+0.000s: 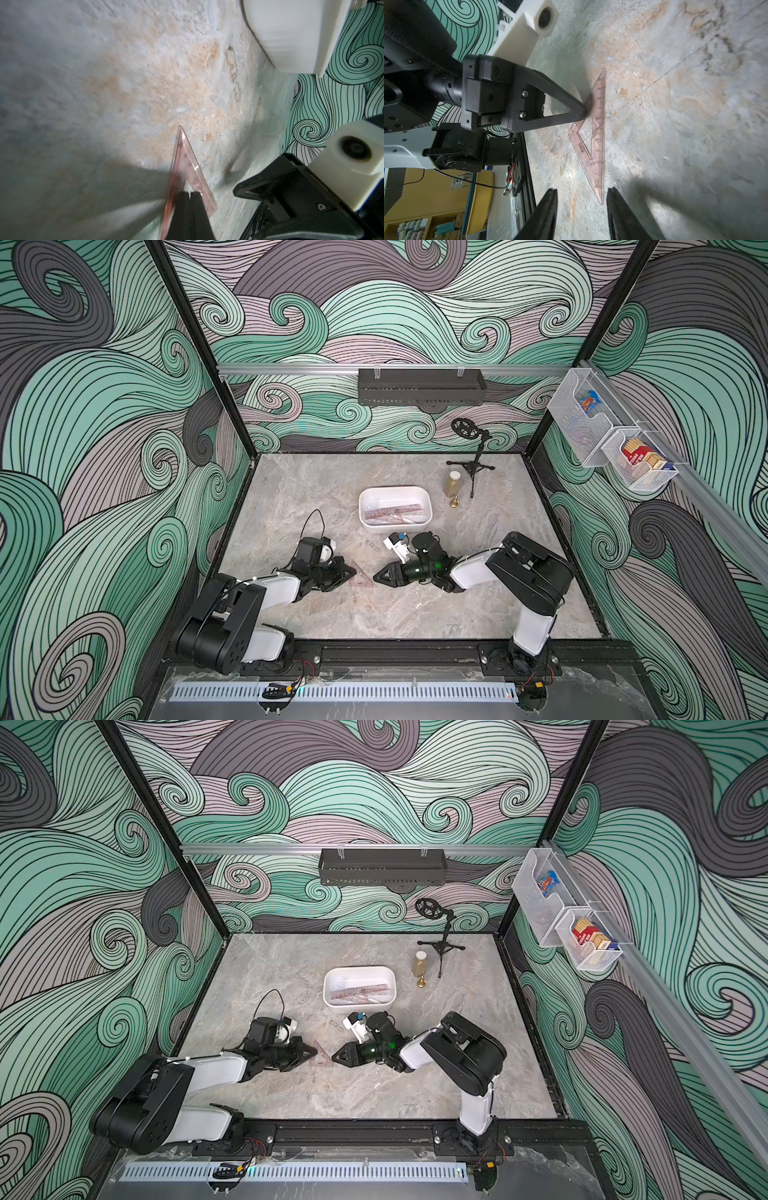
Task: Put the scattered rulers into the storage box
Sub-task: Pick up the ruler from the center of the board.
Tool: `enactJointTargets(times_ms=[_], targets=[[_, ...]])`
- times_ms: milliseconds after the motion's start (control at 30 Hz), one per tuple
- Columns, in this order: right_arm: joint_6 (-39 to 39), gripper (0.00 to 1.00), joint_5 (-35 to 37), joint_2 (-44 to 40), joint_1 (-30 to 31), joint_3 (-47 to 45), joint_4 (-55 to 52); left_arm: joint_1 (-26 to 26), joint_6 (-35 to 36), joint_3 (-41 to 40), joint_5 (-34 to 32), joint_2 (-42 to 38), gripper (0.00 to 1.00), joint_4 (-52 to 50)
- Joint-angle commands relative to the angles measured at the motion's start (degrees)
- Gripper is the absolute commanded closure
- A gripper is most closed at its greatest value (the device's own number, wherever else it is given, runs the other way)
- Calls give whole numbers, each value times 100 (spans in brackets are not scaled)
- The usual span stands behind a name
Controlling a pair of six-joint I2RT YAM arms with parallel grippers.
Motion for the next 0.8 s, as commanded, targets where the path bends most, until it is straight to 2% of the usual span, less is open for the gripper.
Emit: enactJointTargets(times_ms=[0,767], targets=[[-36,56,-94,-140,5,-79,-21,-30,111,14,-385,140,99,-199],[-125,55,-109,42,174,92,-336,-23,76,-122,-766,144,100,-280]])
